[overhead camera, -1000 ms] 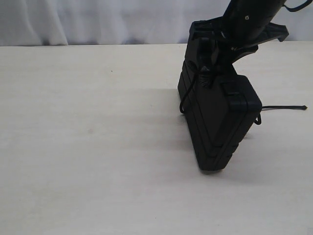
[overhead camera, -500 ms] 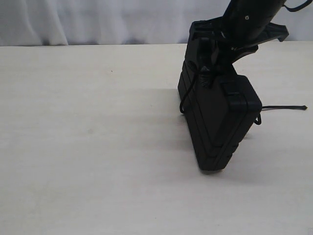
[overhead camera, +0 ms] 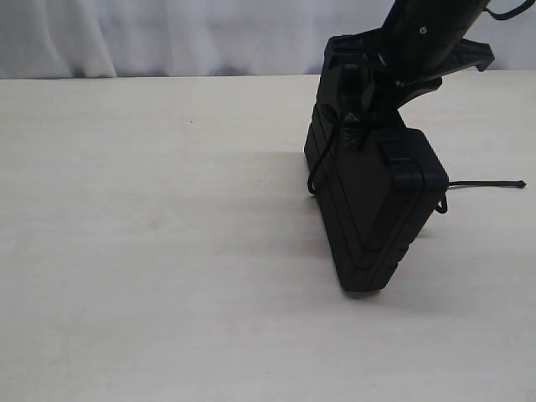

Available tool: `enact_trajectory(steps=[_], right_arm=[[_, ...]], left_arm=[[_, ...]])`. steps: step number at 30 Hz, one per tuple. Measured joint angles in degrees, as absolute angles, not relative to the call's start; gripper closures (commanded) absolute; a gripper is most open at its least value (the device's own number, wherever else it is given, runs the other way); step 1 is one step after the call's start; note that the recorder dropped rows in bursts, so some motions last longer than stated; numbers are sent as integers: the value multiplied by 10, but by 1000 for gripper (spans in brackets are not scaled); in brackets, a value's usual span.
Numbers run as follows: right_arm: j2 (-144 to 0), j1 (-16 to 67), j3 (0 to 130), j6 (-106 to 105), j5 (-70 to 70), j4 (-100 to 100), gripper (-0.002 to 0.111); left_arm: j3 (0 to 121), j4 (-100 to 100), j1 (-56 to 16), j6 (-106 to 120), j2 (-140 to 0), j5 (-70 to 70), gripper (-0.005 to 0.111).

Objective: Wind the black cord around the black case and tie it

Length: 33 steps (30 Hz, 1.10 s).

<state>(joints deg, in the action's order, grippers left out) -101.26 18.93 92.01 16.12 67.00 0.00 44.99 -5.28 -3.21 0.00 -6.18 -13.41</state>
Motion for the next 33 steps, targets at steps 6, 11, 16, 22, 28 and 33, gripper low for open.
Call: enact_trajectory(steps=[6, 11, 16, 22, 28, 33], right_arm=[[-1013, 189, 920, 161, 670, 0, 104], [-1013, 189, 920, 161, 670, 0, 104], [-1013, 189, 920, 161, 670, 0, 104], [-1013, 189, 920, 161, 670, 0, 104], [-1013, 189, 920, 161, 670, 0, 104], [-1013, 189, 920, 161, 670, 0, 104]], left_arm=[[449, -54, -6, 0, -18, -134, 107], [449, -54, -5, 0, -2, -134, 107], [449, -54, -5, 0, -2, -134, 107], [449, -54, -5, 0, -2, -134, 107], [449, -54, -5, 0, -2, -134, 107], [449, -54, -5, 0, -2, -134, 107]])
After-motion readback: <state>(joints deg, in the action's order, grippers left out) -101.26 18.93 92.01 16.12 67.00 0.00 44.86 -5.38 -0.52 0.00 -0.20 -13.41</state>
